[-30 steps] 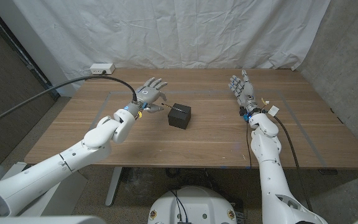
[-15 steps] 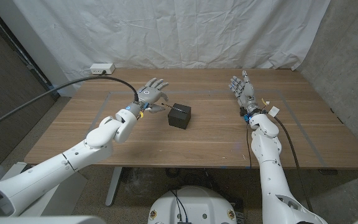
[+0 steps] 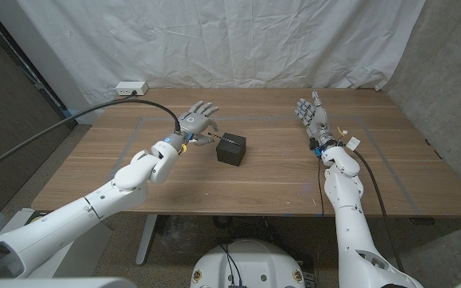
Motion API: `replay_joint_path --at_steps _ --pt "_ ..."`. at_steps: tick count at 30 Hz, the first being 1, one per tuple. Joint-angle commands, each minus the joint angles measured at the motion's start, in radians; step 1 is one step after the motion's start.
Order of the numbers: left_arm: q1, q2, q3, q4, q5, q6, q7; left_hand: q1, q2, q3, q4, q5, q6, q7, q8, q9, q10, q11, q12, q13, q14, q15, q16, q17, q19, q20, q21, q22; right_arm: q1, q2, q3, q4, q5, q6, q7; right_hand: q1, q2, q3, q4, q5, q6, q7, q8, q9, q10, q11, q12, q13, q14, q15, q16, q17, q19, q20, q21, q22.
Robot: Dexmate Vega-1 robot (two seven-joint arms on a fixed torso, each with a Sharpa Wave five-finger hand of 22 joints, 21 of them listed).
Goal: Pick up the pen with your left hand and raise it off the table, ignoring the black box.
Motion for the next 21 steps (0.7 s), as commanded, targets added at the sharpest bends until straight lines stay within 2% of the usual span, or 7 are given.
replay_joint_path --at_steps 1,7,9,11,21 --pt "-0.010 -0.009 0.011 0.018 -0.005 -0.008 0.012 0.010 0.002 -0.009 -0.001 0.005 0.012 -0.004 0.002 0.001 0.007 -0.007 0.001 0.002 0.003 -0.071 0.002 0.003 0.003 -0.003 0.000 0.004 0.002 -0.003 0.004 0.004 -0.002 -0.002 0.004 0.003 0.007 -0.003 -0.001 0.004 0.007 0.001 0.002 0.003 0.007 0.000 0.001 0.005 0.011 0.000 0.002 0.005 0.011 -0.003 0.001 0.005" --pt "-0.013 -0.011 0.015 0.023 -0.003 -0.009 0.019 0.011 0.003 -0.012 0.000 0.005 0.018 -0.005 0.003 0.001 0.010 -0.008 0.002 0.002 0.004 -0.070 0.002 0.004 0.003 -0.002 -0.001 0.004 0.003 -0.003 0.004 0.006 -0.003 -0.002 0.004 0.003 0.007 -0.004 -0.001 0.004 0.006 0.000 0.002 0.003 0.007 0.000 0.001 0.005 0.011 0.001 0.002 0.005 0.011 -0.003 0.001 0.005" --pt "-0.019 -0.012 0.020 0.014 0.006 0.009 -0.018 0.011 0.003 -0.013 -0.001 0.006 0.022 -0.007 0.004 0.001 0.011 -0.009 0.002 0.002 0.005 -0.072 0.002 0.004 0.003 -0.004 0.000 0.004 0.004 -0.003 0.004 0.007 -0.004 -0.002 0.002 0.003 0.007 -0.004 -0.001 0.004 0.006 0.000 0.002 0.003 0.007 0.000 0.001 0.005 0.010 0.001 0.002 0.005 0.011 -0.002 0.001 0.005" --pt "-0.016 -0.014 0.020 0.021 0.007 0.004 0.007 0.012 0.003 -0.013 -0.001 0.006 0.026 -0.008 0.005 0.001 0.009 -0.011 0.001 0.002 0.004 -0.072 0.002 0.004 0.003 -0.003 -0.001 0.004 0.005 -0.003 0.004 0.008 -0.005 -0.003 0.002 0.003 0.007 -0.004 -0.001 0.004 0.006 0.000 0.002 0.003 0.006 0.000 0.001 0.005 0.010 0.001 0.002 0.005 0.011 -0.002 0.001 0.005" --pt "-0.018 -0.013 0.020 0.018 0.001 0.008 -0.003 0.015 0.009 -0.017 0.001 0.007 0.046 -0.013 0.010 0.002 0.002 -0.006 -0.002 0.002 0.000 -0.068 0.001 0.005 -0.006 -0.002 -0.004 0.004 0.010 -0.004 0.003 0.015 -0.010 -0.007 -0.001 0.003 0.008 -0.005 -0.002 0.004 0.006 0.000 0.002 0.003 0.006 0.001 0.000 0.005 0.011 0.001 0.002 0.005 0.010 -0.002 0.001 0.005"
